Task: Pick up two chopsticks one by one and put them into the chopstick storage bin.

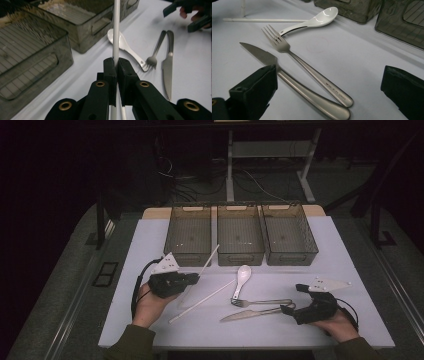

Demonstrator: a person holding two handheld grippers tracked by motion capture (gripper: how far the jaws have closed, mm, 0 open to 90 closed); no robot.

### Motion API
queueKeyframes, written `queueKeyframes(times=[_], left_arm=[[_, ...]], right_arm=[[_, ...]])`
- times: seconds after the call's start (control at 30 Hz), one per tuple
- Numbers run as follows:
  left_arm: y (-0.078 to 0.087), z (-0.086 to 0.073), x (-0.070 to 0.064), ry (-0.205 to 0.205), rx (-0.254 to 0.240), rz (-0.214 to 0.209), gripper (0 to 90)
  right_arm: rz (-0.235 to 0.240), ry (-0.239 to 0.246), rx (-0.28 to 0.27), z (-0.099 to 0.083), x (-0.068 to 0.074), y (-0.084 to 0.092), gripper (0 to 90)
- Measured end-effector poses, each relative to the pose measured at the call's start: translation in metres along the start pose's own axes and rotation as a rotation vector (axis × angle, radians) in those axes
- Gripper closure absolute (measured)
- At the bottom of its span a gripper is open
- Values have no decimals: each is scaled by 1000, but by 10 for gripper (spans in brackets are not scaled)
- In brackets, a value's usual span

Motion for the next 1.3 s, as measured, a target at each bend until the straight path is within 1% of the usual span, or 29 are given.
queueKeyframes(times=[0.27, 0.43, 0.53, 0.57, 0.67, 0.77, 0.93, 0.97, 1.03, 1.13, 1.3], left_arm=[[5, 16, 2, -2, -34, 0, 848], [8, 23, 8, 0, -46, -4, 848], [9, 29, 11, -4, -57, 2, 848], [9, 30, 13, -13, -56, 5, 848], [8, 37, 18, -15, -60, 10, 848], [7, 43, 22, -11, -68, 10, 848], [6, 53, 29, -1, -79, 9, 848], [5, 54, 30, 2, -80, 8, 848], [5, 57, 32, 6, -83, 8, 847], [5, 62, 36, 11, -93, 2, 848], [4, 71, 44, 19, -99, 4, 848]], right_arm=[[-1, 0, -5, 0, 0, 1, 7], [-4, 0, -7, 0, 0, 2, 8], [-3, -1, -5, 0, 0, 2, 8], [-3, 0, -5, 0, 0, 2, 8], [-3, 0, -8, 0, 0, 2, 8], [-2, -2, -13, 1, 0, 3, 7], [-6, 9, -15, 1, -1, 3, 7], [-2, -5, -11, 1, 1, 3, 7], [-2, -8, -10, 1, 1, 3, 8], [-2, -1, -13, 1, 0, 3, 8], [-2, -4, -15, 1, 1, 4, 8]])
Point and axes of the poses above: each handheld gripper's, and its own axes: y roughly backward along the jaws, z roughly out of its top, x roughly to its left, the point moved 9 cm from there along -y, roughly forward along the jaws, and after that the axes turned 13 degrees about z, right-handed, at the moved point
